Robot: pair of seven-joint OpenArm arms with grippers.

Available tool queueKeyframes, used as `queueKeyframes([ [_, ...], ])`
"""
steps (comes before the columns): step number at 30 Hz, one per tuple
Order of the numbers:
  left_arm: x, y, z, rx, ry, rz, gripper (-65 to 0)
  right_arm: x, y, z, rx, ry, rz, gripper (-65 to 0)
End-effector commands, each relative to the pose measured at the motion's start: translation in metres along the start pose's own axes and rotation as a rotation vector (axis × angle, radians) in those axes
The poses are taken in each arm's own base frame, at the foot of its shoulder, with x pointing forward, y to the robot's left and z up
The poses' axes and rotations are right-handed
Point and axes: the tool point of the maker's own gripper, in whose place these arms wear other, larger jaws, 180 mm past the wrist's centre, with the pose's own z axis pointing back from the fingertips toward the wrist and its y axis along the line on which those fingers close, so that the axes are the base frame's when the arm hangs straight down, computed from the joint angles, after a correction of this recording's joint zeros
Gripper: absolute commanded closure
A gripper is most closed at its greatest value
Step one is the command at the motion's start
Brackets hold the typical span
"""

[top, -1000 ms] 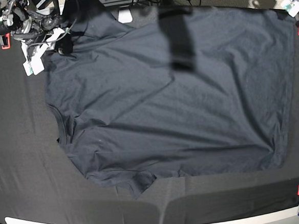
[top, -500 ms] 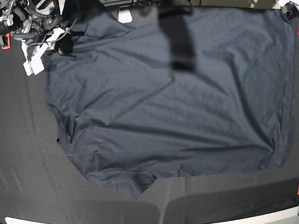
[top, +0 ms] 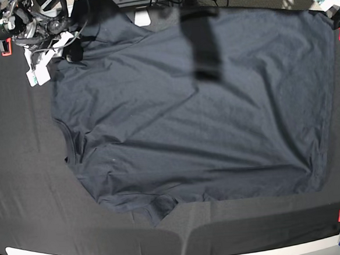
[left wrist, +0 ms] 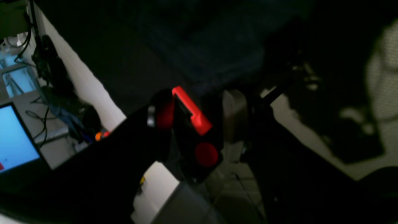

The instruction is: Layout the t-shirt on the table in an organized manner, then fold the t-shirt properly

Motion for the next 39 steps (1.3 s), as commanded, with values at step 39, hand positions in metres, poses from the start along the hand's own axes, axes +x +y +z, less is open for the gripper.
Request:
queueKeyframes([
  [39,0.012,-0.007,0.000,-0.157,-0.120,-0.148,-21.2,0.011,0.002,0.005,0.010,-0.038,0.026,0.0],
])
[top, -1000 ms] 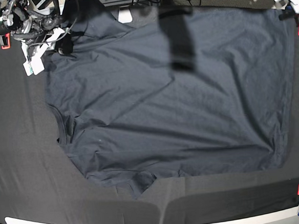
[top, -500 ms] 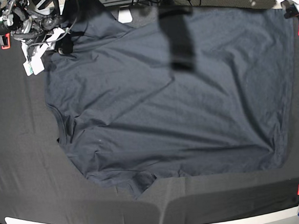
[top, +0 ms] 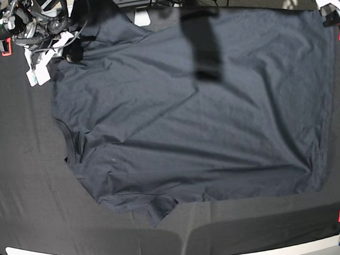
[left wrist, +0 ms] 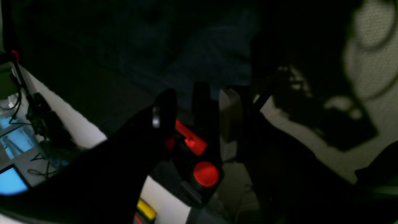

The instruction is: Layout the t-shirt on the table in an organized manner, then fold the t-shirt properly

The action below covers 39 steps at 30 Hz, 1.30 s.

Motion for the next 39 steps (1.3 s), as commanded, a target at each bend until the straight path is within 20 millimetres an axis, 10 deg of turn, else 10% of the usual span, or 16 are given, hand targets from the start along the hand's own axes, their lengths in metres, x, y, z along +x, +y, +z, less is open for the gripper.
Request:
queueKeyframes([
  [1,0.001,0.002,0.002,-0.004,-0.018,-0.010,-21.2,0.011,0.001,0.005,0.009,-0.038,0.026,0.0],
  [9,-0.019,-0.025,0.001,-0.084,-0.004,0.034,-21.1,0.012,0.002,0.005,0.009,-0.041,0.026,0.0],
  [20,-0.022,-0.002,-0.010,-0.010,-0.014,0.110,-20.6,0.018,0.002,0.004,0.010,-0.058,0.031,0.0],
  [31,-0.007,-0.013,0.002,-0.054,-0.056,0.073,0.0,0.019,0.002,0.004,0.010,-0.059,0.031,0.0],
  [39,-0.007,0.024,0.003,0.105,-0.053,0.269,0.0,0.019,-0.001,0.006,0.004,-0.056,0.040,0.0],
])
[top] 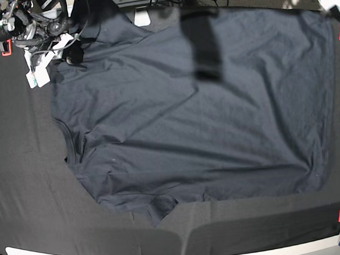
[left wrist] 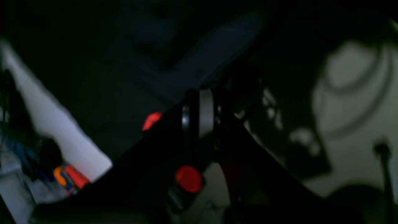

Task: Layout the t-shirt on the table in an organized manner, then fold the t-shirt properly
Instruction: 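Lift the shirt side with the right gripper and fold it across the body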

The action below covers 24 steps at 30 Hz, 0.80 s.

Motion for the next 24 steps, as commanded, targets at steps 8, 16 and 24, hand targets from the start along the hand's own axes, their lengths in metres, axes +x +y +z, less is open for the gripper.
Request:
queueKeyframes([
  [8,0.007,0.083,0.012,0.261,-0.107,0.284,0.0,0.031,0.003,0.021,0.079,-0.066,0.058,0.0],
  [16,0.011,0.128,0.008,0.403,-0.147,0.380,0.0,0.049,0.008,0.028,0.132,-0.127,0.064,0.0],
  [24,0.007,0.147,-0.011,0.531,-0.194,0.558,0.0,0.103,0.012,0.025,0.125,-0.256,0.118,0.0],
])
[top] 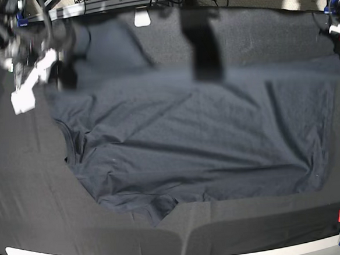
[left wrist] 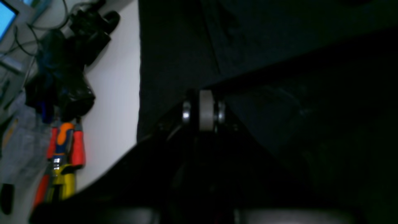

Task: Layout the t-shirt on the table in an organized manner, then fold the t-shirt properly
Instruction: 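Lift the shirt side with the right gripper and fold it across the body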

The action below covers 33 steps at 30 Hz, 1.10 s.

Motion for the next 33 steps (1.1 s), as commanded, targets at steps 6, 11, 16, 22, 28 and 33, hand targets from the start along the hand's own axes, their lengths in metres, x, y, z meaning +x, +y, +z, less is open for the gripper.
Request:
queueKeyframes([
  [6,0.019,0.030,-0.027,0.060,-0.076,0.030,0.0,0.063,0.000,-0.003,-0.010,-0.143,0.090,0.0],
  [11,0.026,0.034,-0.045,0.048,-0.103,0.077,0.0,0.074,-0.003,-0.022,-0.046,-0.148,0.124,0.0],
  [16,0.022,0.028,-0.058,0.024,-0.102,0.135,0.0,0.074,0.006,-0.052,-0.033,-0.108,0.149,0.0],
  [22,0.018,0.004,-0.074,-0.047,-0.087,0.153,0.0,0.069,0.001,-0.082,-0.059,-0.042,0.154,0.0],
  [28,0.027,-0.020,-0.089,-0.116,-0.084,0.073,0.0,0.066,-0.019,-0.097,-0.118,-0.027,0.135,0.0],
  [33,0.032,-0.011,-0.094,-0.081,-0.088,0.068,-6.5,0.077,-0.019,-0.099,-0.115,-0.048,0.137,-17.5],
])
